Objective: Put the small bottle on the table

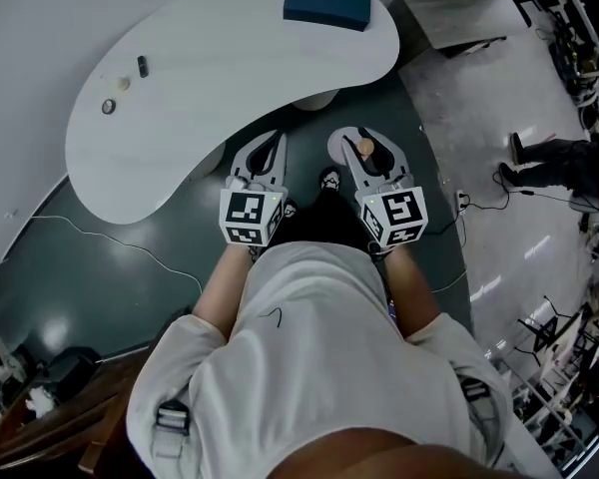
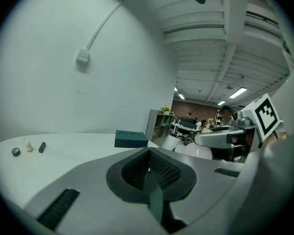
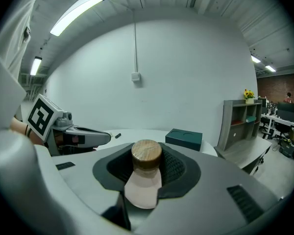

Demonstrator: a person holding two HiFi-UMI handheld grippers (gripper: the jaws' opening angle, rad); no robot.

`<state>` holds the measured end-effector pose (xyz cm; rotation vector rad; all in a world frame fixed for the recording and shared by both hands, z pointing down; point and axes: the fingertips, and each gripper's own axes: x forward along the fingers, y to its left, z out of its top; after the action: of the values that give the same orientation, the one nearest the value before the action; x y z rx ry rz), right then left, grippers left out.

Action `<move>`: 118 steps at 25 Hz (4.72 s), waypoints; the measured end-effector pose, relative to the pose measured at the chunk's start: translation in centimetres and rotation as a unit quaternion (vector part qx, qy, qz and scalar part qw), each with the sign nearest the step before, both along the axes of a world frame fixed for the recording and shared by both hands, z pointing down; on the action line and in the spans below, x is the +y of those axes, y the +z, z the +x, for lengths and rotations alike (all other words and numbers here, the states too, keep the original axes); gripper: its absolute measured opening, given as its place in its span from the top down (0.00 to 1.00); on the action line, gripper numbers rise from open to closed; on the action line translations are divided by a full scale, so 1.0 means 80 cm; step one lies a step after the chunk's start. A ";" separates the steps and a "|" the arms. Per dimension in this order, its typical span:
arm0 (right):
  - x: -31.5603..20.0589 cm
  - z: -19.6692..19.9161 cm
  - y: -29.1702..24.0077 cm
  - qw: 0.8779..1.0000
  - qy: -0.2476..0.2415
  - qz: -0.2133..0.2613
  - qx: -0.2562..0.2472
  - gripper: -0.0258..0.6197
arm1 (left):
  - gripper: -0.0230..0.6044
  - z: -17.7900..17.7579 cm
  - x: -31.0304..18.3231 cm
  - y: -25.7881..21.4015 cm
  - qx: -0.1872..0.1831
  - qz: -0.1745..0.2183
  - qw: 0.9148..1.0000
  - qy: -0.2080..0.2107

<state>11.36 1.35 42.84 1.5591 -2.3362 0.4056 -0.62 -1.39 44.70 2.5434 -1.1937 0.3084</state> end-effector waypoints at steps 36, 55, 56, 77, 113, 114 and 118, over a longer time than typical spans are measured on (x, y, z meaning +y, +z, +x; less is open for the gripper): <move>-0.307 0.027 0.062 0.997 -0.062 -0.042 -0.023 0.77 | 0.94 0.039 -0.289 0.063 -0.049 -0.049 0.997 -0.038; -0.438 -0.051 0.172 0.993 -0.011 -0.119 -0.011 0.77 | 0.94 -0.026 -0.404 0.154 -0.061 -0.107 0.992 0.026; -0.443 -0.052 0.178 0.992 -0.011 -0.123 -0.009 0.77 | 0.94 -0.028 -0.407 0.159 -0.060 -0.110 0.992 0.024; -0.492 -0.081 0.243 0.986 -0.018 -0.165 0.011 0.77 | 0.94 -0.059 -0.420 0.207 -0.079 -0.140 0.987 0.020; -0.454 -0.083 0.217 0.993 -0.022 -0.116 0.018 0.61 | 0.94 -0.066 -0.366 0.188 -0.073 -0.137 0.988 -0.014; -0.449 -0.081 0.215 0.993 -0.024 -0.115 0.019 0.61 | 0.94 -0.064 -0.362 0.187 -0.072 -0.137 0.988 -0.016; -0.430 -0.071 0.209 0.993 -0.032 -0.114 0.020 0.62 | 0.94 -0.056 -0.346 0.180 -0.069 -0.134 0.988 -0.027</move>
<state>5.67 -33.08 59.53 1.3688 -2.2138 0.5964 -5.08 -29.09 59.13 2.2851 -1.1788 0.5990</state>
